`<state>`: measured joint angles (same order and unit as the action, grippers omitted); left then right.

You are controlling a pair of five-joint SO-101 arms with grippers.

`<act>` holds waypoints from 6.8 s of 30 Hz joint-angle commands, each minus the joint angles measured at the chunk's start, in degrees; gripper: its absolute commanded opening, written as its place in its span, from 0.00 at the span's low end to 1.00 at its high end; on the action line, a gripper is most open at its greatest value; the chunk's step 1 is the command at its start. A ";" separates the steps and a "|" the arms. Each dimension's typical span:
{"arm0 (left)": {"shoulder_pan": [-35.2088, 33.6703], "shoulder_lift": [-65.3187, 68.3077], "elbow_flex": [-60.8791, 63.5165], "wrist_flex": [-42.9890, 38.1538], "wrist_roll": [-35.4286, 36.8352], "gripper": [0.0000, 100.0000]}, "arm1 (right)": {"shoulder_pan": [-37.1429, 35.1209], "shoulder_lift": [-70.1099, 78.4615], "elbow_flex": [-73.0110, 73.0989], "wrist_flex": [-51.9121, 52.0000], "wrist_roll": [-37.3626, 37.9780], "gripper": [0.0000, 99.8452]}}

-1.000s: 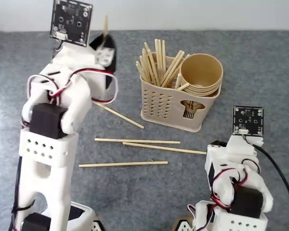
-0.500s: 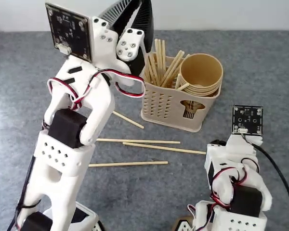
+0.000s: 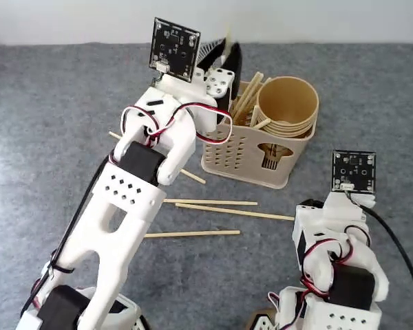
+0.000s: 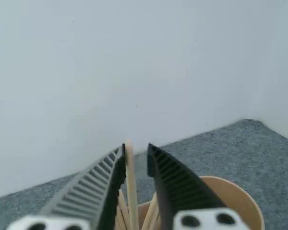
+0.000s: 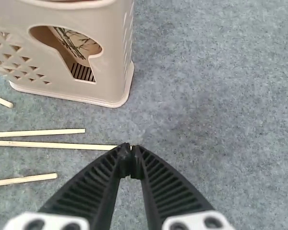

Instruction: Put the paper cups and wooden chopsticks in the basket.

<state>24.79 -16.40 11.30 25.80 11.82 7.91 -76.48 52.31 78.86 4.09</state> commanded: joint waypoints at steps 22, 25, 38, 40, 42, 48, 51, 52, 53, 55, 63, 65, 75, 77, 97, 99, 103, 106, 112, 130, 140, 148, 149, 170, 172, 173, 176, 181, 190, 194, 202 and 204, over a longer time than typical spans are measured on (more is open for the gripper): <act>5.89 -0.26 -25.10 64.62 -23.74 0.15 | 0.40 -0.04 -0.09 -1.01 -0.53 0.01; 8.35 0.00 -20.26 67.25 -26.90 0.16 | 0.40 -0.04 -0.09 -1.01 -0.53 0.01; 14.33 0.18 18.68 45.80 -41.23 0.16 | 0.57 -0.04 -0.09 -1.01 -0.53 0.01; 14.24 0.26 23.87 39.21 -42.64 0.16 | 0.57 -0.04 -0.09 -1.01 -0.44 0.01; 14.33 0.26 28.09 32.70 -42.90 0.16 | 0.57 -0.04 -0.09 -1.01 -0.44 0.01; 14.24 1.76 32.92 24.18 -42.73 0.16 | 0.57 -0.04 -0.09 -1.01 -0.44 0.01; 14.24 7.12 31.52 24.00 -42.73 0.16 | 0.57 -0.31 -0.09 -1.01 -0.44 0.01; 14.24 9.58 30.55 24.18 -42.73 0.16 | 0.57 -0.48 -0.09 -1.01 -0.44 0.01; 14.15 11.87 29.05 24.62 -42.73 0.16 | 0.57 -0.48 -0.09 -1.01 -0.44 0.01; 14.15 15.74 24.40 29.01 -42.73 0.16 | 0.57 -0.48 -0.09 -1.01 -0.44 0.01; 14.33 26.20 12.97 38.51 -42.73 0.14 | 0.57 -0.48 -0.09 -1.01 -0.44 0.01; 14.42 27.16 12.00 39.12 -42.73 0.09 | 0.57 -0.48 -0.09 -1.01 -0.44 0.01; 14.33 23.30 14.90 39.12 -42.73 0.01 | 0.57 -0.48 -0.09 -1.01 -0.44 0.01; 14.15 20.84 16.31 39.21 -42.73 0.01 | 0.57 -0.48 -0.09 -1.01 -0.44 0.01; 12.92 28.48 10.42 39.47 -42.73 0.12 | 0.57 -0.48 -0.09 -1.01 -0.44 0.01; 12.92 31.65 6.81 42.29 -42.73 0.11 | 0.57 -0.48 -0.09 -1.01 -0.44 0.01; 13.01 37.45 0.13 47.12 -42.73 0.05 | 0.57 -0.48 -0.09 -1.01 -0.26 0.01; 13.19 39.21 -1.54 49.05 -42.73 0.01 | 0.57 -0.48 -0.09 -1.01 -0.26 0.01; 11.16 36.48 0.13 49.85 -42.73 0.01 | 0.57 -0.48 -0.09 -1.01 -0.26 0.01; -1.85 -9.49 4.26 60.04 -39.12 0.01 | 0.31 -0.57 2.02 -3.38 -0.44 0.01; -5.45 -11.25 -24.22 60.92 -31.74 0.01 | 0.22 -0.57 2.02 -3.47 -0.53 0.01; -5.89 -4.75 -34.68 48.00 -17.23 0.01 | 0.22 -0.57 2.02 -3.47 -0.53 0.01; -5.89 -3.60 -36.09 46.77 -16.00 0.01 | 0.22 -0.57 2.02 -3.47 -0.53 0.01; -3.60 13.27 -50.51 32.70 3.08 0.01 | -3.03 -0.57 3.16 -3.56 -0.53 0.01; -3.60 15.12 -50.15 29.71 3.08 0.01 | -2.86 -0.57 3.16 -3.56 -0.53 0.01; -3.69 16.18 -50.07 28.57 3.08 0.01 | -2.86 -0.57 3.16 -3.56 -0.53 0.01; -3.60 19.34 -50.07 28.75 3.08 0.01 | -2.95 -0.57 3.16 -3.56 -0.53 0.01; -3.52 23.65 -50.07 33.41 3.16 0.01 | -2.95 -0.57 3.16 -3.56 -0.53 0.01; -2.90 27.34 -50.77 44.92 3.08 0.14 | -2.95 -0.57 3.16 -3.56 -0.53 0.01; -3.16 23.56 -51.56 48.18 2.73 0.16 | -2.95 -0.57 3.16 -3.56 -0.53 0.01; -7.30 11.87 -51.12 59.87 -0.18 0.16 | -3.12 -0.57 3.16 -3.56 -0.53 0.01; -10.90 9.85 -51.12 63.74 -0.18 0.16 | -3.12 -0.40 3.16 -3.56 -0.53 0.01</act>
<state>18.02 -1.27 -36.79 84.97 12.44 5.36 -76.57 55.74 76.31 4.09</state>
